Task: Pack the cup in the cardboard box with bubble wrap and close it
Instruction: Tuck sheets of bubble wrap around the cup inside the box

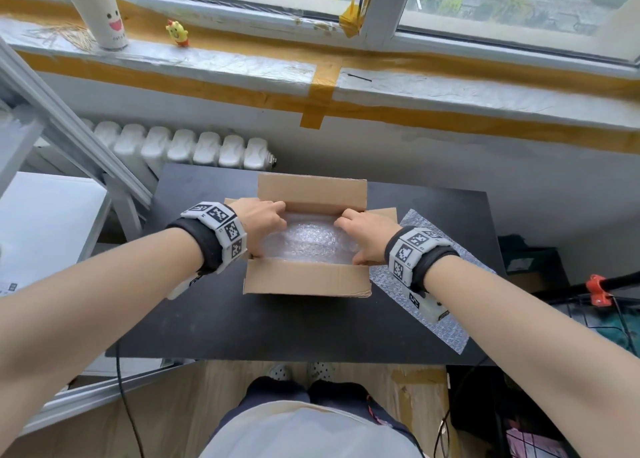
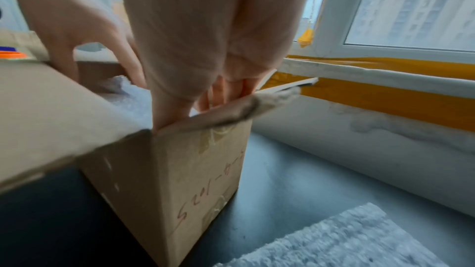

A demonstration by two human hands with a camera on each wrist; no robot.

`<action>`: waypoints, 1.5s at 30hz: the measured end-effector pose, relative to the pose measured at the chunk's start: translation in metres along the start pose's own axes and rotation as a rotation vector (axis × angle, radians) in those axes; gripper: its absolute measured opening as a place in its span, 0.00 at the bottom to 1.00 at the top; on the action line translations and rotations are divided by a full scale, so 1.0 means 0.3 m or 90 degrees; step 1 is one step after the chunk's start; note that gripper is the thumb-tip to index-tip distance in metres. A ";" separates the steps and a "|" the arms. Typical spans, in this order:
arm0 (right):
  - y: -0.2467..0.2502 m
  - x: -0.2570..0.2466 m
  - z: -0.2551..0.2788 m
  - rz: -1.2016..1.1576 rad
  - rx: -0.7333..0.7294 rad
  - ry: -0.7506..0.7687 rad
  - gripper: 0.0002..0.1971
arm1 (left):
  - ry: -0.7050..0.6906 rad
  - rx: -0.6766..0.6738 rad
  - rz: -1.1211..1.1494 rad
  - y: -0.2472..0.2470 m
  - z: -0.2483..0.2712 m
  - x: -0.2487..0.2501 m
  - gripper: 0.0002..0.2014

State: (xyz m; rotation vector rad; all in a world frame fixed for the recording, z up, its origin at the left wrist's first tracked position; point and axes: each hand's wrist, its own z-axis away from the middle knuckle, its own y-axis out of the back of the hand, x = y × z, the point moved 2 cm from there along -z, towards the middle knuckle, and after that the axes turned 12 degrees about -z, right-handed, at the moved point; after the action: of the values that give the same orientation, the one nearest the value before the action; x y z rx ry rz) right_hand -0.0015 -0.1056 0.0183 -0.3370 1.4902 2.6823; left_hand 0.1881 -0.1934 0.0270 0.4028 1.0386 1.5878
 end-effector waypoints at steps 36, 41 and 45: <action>-0.039 0.014 0.063 0.045 0.087 0.078 0.21 | -0.094 0.049 0.050 -0.008 0.019 0.008 0.14; -0.060 -0.006 0.057 0.111 0.036 0.066 0.11 | -0.080 0.028 0.036 -0.027 0.040 0.033 0.12; -0.081 -0.013 0.056 0.158 0.011 0.030 0.13 | -0.061 0.011 0.042 -0.054 0.025 0.033 0.10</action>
State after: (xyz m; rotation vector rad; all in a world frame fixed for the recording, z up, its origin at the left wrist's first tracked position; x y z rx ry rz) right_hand 0.0031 -0.0784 0.0075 -0.2304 1.6705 2.8643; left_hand 0.2006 -0.1820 0.0157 0.5252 0.9742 1.6035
